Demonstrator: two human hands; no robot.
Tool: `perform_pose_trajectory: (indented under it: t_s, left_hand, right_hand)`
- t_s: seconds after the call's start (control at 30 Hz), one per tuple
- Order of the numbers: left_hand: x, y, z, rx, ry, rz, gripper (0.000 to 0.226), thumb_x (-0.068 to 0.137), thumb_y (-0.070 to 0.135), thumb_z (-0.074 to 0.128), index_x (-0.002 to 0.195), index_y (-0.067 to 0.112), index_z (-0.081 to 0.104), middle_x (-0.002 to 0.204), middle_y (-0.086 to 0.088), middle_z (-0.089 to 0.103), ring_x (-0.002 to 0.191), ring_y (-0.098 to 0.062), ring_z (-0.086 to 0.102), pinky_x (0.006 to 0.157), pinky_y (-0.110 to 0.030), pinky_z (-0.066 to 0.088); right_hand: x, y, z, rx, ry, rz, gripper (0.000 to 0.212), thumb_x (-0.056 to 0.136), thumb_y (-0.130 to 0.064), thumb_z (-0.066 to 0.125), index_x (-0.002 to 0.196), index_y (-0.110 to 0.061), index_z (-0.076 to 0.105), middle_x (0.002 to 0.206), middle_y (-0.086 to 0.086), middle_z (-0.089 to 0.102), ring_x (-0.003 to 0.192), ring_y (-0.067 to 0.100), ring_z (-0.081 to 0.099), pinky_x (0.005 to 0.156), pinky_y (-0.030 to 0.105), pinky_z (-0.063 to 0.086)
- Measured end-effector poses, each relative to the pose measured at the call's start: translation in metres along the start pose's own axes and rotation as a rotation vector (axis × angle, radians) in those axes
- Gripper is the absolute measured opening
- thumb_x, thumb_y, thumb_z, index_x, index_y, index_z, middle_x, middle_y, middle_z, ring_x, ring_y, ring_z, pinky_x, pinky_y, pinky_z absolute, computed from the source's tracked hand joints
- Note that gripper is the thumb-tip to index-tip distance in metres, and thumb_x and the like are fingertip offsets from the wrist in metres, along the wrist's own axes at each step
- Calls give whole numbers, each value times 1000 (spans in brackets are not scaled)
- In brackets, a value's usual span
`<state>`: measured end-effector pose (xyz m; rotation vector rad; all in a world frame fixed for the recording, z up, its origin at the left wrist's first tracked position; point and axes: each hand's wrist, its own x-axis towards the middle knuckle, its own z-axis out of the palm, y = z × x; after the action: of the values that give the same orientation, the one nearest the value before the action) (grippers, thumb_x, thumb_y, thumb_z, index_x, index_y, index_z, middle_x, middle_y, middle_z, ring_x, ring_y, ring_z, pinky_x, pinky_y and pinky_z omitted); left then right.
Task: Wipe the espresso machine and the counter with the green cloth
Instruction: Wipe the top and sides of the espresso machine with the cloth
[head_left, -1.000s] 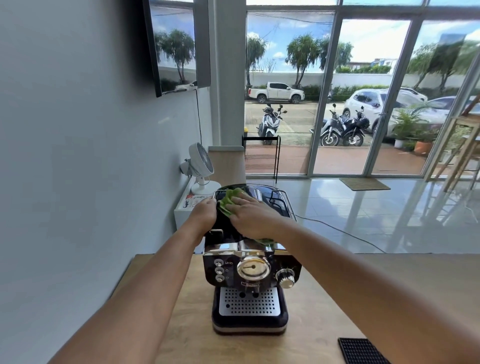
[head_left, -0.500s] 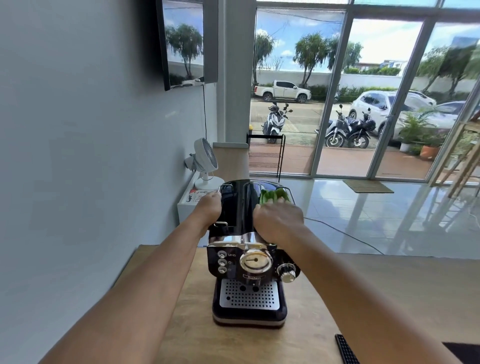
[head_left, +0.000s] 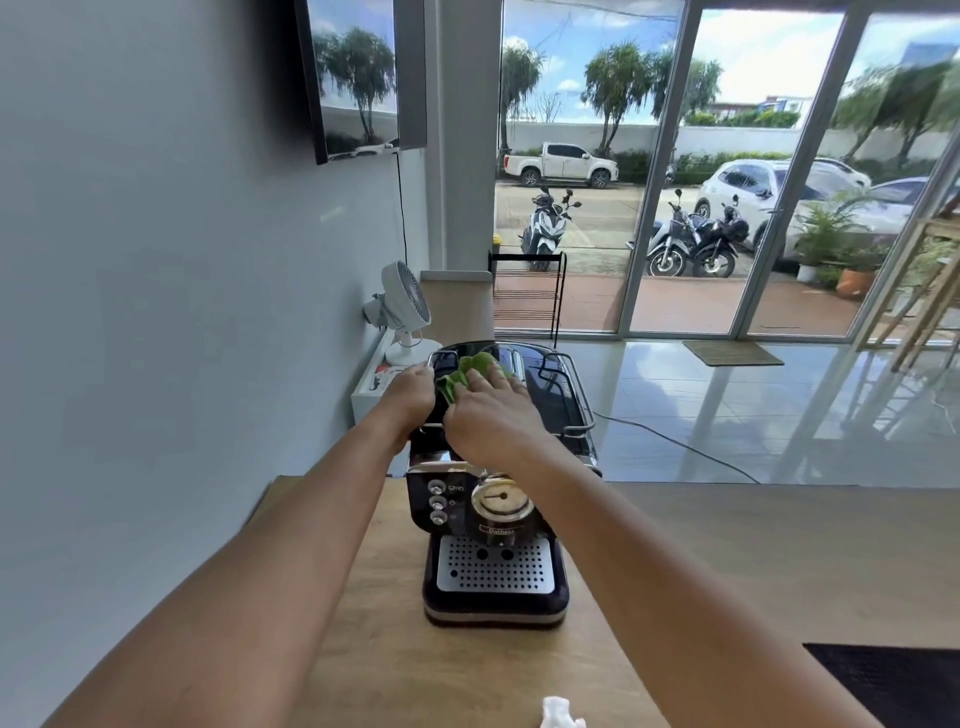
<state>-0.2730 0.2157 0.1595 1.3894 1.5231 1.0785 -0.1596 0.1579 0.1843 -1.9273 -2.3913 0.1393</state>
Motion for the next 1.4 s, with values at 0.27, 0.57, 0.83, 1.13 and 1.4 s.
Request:
perform_pose_trajectory:
  t_s: [0.27, 0.57, 0.83, 1.13, 1.4]
  left_hand:
    - [-2, -2, 0, -3, -16, 12, 39, 103, 25, 28, 114, 4, 59, 102, -9, 56, 92, -19, 49, 80, -30, 39]
    - [-6, 1, -2, 13, -3, -21, 34, 99, 25, 29, 103, 12, 60, 102, -9, 58, 97, -23, 52, 84, -35, 41]
    - [-12, 14, 2, 325, 60, 6, 35, 99, 8, 31, 123, -3, 54, 126, -22, 56, 113, -38, 55, 89, -37, 46]
    - [-20, 26, 0, 664, 18, -45, 65, 87, 7, 33, 150, 23, 25, 136, -13, 53, 110, -35, 56, 89, -43, 50]
    - [-18, 36, 10, 874, 68, -43, 30, 89, 8, 39, 116, 10, 53, 117, -12, 64, 109, -32, 58, 91, -38, 44]
  right_hand:
    - [-84, 18, 40, 42, 448, -301, 49, 90, -18, 53, 139, -18, 54, 152, 2, 43, 147, 21, 27, 119, 40, 18]
    - [-111, 86, 54, 208, 674, -373, 64, 68, 20, 72, 126, -7, 65, 131, 12, 63, 121, 29, 60, 92, 46, 55]
    - [-91, 56, 63, 169, 636, -502, 64, 78, 10, 43, 136, -13, 57, 148, 4, 48, 144, 21, 35, 111, 45, 39]
    - [-114, 118, 51, 112, 648, -489, 58, 76, 18, 49, 127, -5, 64, 132, 12, 61, 123, 30, 56, 97, 44, 53]
    - [-39, 109, -41, 550, 742, -126, 43, 93, 9, 45, 121, -13, 69, 119, 9, 66, 101, 23, 59, 83, 30, 47]
